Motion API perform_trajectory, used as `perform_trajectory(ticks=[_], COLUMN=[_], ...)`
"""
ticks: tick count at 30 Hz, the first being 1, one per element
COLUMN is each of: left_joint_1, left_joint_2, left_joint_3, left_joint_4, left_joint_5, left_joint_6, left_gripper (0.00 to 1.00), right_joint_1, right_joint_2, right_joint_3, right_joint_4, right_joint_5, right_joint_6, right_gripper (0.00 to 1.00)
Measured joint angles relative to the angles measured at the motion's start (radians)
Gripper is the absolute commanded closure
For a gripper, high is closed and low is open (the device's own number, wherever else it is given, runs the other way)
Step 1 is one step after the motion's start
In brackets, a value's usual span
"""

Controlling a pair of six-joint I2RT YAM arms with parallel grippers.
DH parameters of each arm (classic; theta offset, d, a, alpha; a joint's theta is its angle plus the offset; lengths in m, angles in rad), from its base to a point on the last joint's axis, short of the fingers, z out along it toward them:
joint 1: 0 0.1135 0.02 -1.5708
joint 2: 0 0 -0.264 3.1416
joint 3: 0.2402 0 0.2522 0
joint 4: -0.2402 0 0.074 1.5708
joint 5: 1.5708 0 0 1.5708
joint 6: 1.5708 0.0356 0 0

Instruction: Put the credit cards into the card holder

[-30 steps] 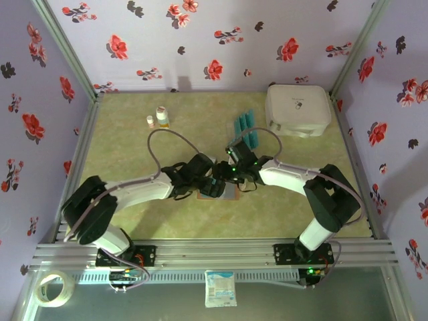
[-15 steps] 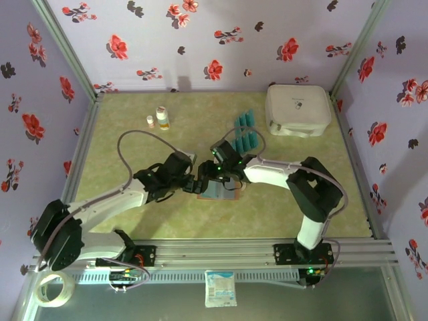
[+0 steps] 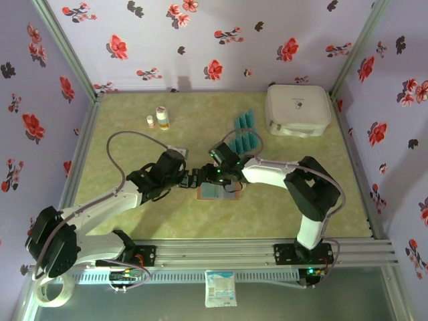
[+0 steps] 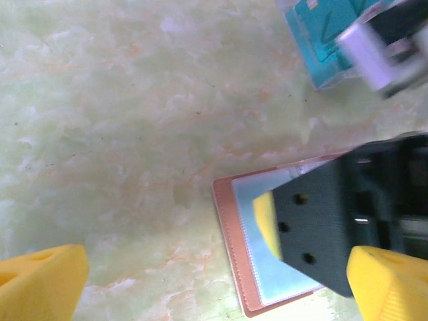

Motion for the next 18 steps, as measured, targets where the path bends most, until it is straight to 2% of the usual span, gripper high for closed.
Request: perform_trajectory(ticks=[6,12,18], left_joint_1=[0.011,0.013,0.013], left_joint_2=[0.088,0.203,0.274], left_joint_3=[0.001,0.021,0.046], left_joint_4=[0.019,0.019,0.031], left_joint_5=[0.001,0.006,0.013], left_joint_6=[0.002,0.011,0.026], left_gripper=[0.0,0.0,0.0], right_joint_1=[-0.005,-0.039,-0.105], right_joint_2=[-0.181,-0.345,-0.396], right_joint_3=[-0.019,-0.138,-0.253], right_joint_4=[-0.124,-0.233,-0.287], right_joint_5=[0.105,0.219,0.264], right_joint_6=[-0.045,-0.076,-0.092], right_gripper=[0.52,0.51,0.51])
